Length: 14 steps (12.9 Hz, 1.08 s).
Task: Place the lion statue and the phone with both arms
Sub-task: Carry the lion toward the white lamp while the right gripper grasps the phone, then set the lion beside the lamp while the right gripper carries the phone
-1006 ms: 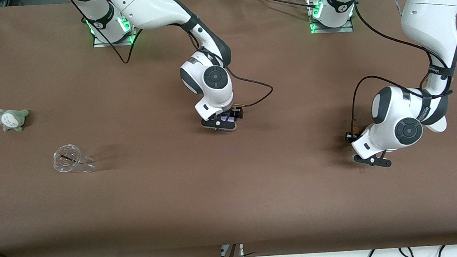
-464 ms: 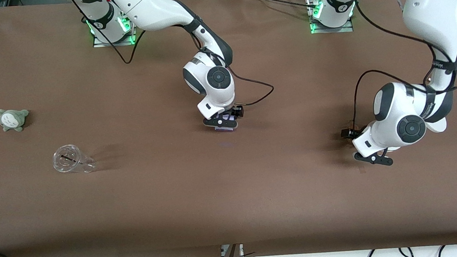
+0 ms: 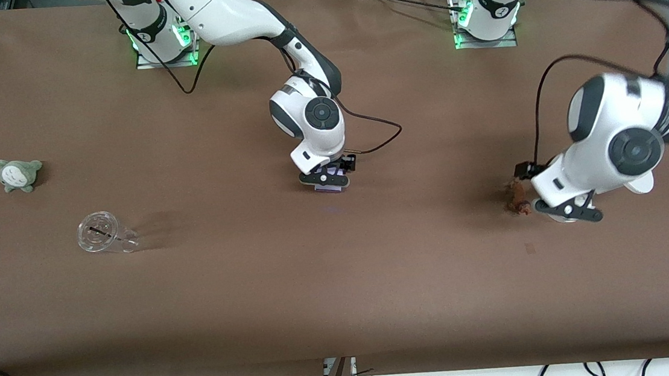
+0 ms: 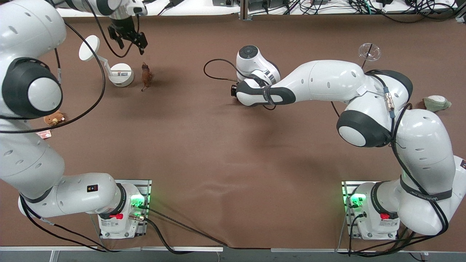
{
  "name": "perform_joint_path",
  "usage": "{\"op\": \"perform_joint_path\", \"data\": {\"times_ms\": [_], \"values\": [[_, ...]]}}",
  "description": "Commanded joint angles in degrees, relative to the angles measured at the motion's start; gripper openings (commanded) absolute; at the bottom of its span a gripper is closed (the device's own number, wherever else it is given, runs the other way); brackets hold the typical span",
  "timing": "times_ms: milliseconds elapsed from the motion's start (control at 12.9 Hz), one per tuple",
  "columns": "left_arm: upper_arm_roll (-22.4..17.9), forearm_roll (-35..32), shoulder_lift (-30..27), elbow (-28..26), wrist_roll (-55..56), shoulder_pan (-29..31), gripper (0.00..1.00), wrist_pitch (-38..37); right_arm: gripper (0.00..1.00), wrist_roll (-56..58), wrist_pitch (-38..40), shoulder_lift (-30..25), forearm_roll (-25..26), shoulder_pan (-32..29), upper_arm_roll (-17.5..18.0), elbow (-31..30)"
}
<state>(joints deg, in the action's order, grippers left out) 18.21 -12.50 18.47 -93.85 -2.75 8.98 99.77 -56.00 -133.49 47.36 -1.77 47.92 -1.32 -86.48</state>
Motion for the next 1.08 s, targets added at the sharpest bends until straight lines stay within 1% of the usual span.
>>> {"op": "perform_joint_path", "data": {"times_ms": [0, 155, 232, 542, 619, 696, 774, 851, 929, 1006], "values": [[0.0, 2.4, -6.8, 2.7, -0.8, 2.4, 1.00, -7.2, 0.50, 1.9, 0.7, -1.0, 0.3, -0.4, -0.8, 1.7], [-0.1, 5.0, -7.9, 8.7, -0.9, 3.4, 1.00, -12.8, 0.50, 8.2, 2.0, -2.4, -0.1, -3.0, -1.4, 1.4], [-0.1, 4.8, -7.7, 11.6, -0.8, 3.4, 1.00, -14.1, 0.50, 11.4, 4.4, -3.0, -0.1, -5.0, -1.6, 1.4], [-0.4, 4.6, -8.0, 14.2, 0.0, 3.1, 1.00, -14.6, 0.50, 23.4, 8.9, -5.3, -0.5, -13.6, -2.9, 1.1], [-2.2, 5.1, -9.4, 13.0, 0.7, 2.1, 1.00, -14.2, 0.50, 25.8, 9.8, -5.8, -0.5, -15.9, -2.9, 1.1], [-5.3, 5.7, -9.9, 12.5, 1.3, -1.0, 1.00, -13.6, 0.50, 30.1, 11.6, -6.1, -0.4, -18.4, -3.3, 1.1], [-12.0, 7.0, -11.9, 9.8, 1.7, -6.0, 1.00, -11.6, 0.50, 34.7, 13.4, -6.5, -0.5, -20.6, -3.9, 0.7], [-16.8, 7.5, -16.0, 4.0, 1.9, -11.1, 1.00, -6.1, 0.50, 38.6, 14.2, -6.6, -0.5, -23.3, -4.0, 0.3], [-18.5, 7.6, -19.3, -1.9, 2.0, -12.0, 1.00, -0.2, 0.50, 40.2, 14.2, -6.7, -0.5, -25.2, -4.0, -0.6], [-18.8, 7.8, -21.0, -4.6, 1.7, -12.5, 1.00, 2.1, 0.50, 40.4, 14.2, -6.6, -0.5, -26.1, -4.1, -1.2]]}}
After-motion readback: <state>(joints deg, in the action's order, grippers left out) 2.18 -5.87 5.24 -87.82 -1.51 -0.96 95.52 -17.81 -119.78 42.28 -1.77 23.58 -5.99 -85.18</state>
